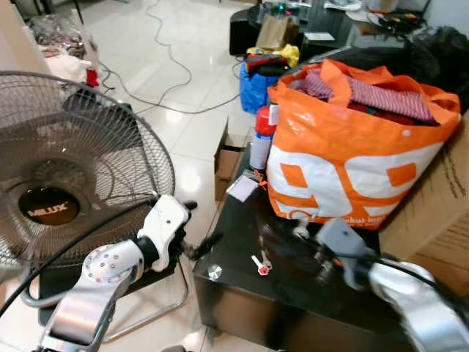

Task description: Hang keys on a hook

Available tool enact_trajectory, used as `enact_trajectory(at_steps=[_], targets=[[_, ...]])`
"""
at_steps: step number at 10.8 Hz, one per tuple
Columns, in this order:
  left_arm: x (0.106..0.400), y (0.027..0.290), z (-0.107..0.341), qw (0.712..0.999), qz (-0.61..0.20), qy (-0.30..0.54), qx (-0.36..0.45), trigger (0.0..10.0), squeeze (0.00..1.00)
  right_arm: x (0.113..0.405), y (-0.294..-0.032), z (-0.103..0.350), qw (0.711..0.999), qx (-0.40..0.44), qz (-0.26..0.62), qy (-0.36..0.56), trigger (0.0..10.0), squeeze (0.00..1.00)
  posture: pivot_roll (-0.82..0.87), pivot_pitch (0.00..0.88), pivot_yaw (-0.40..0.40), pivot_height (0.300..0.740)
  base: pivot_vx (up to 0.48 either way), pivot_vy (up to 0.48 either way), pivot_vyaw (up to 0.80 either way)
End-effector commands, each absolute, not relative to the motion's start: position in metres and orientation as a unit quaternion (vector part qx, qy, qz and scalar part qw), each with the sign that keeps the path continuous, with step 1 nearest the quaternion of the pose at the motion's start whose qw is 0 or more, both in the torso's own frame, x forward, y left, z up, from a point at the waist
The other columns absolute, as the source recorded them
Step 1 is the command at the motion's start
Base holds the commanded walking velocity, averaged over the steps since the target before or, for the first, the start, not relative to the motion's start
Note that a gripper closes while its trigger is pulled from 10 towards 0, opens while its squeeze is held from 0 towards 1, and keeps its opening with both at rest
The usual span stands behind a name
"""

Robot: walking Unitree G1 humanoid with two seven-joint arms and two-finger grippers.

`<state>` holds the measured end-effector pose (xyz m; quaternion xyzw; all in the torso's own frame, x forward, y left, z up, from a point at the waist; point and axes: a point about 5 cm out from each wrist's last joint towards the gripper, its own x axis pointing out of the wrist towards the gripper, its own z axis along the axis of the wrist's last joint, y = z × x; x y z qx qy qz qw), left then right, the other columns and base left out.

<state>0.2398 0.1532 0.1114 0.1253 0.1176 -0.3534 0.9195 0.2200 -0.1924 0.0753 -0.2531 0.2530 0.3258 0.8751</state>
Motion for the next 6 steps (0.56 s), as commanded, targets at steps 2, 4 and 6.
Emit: enact_trajectory(at_steps=[2,4,6], targets=[[0.242,0.153,0.110,0.919,-0.345,0.117,0.149,10.0,0.00,0.222,-0.192,0.070,0.884,-0.246,0.279,0.284,0.0,0.00,-0.03,0.000,-0.041,0.740,0.000,0.000,0.00],[0.246,0.154,0.105,0.909,-0.357,0.123,0.175,10.0,0.00,0.226,-0.183,0.075,0.895,-0.204,0.269,0.292,0.0,0.00,-0.04,0.000,-0.035,0.740,0.000,0.000,0.00],[0.260,0.148,0.109,0.910,-0.357,0.105,0.182,10.0,0.00,0.239,-0.190,0.082,0.871,-0.300,0.269,0.281,0.0,0.00,-0.05,0.000,-0.022,0.740,0.000,0.000,0.00]])
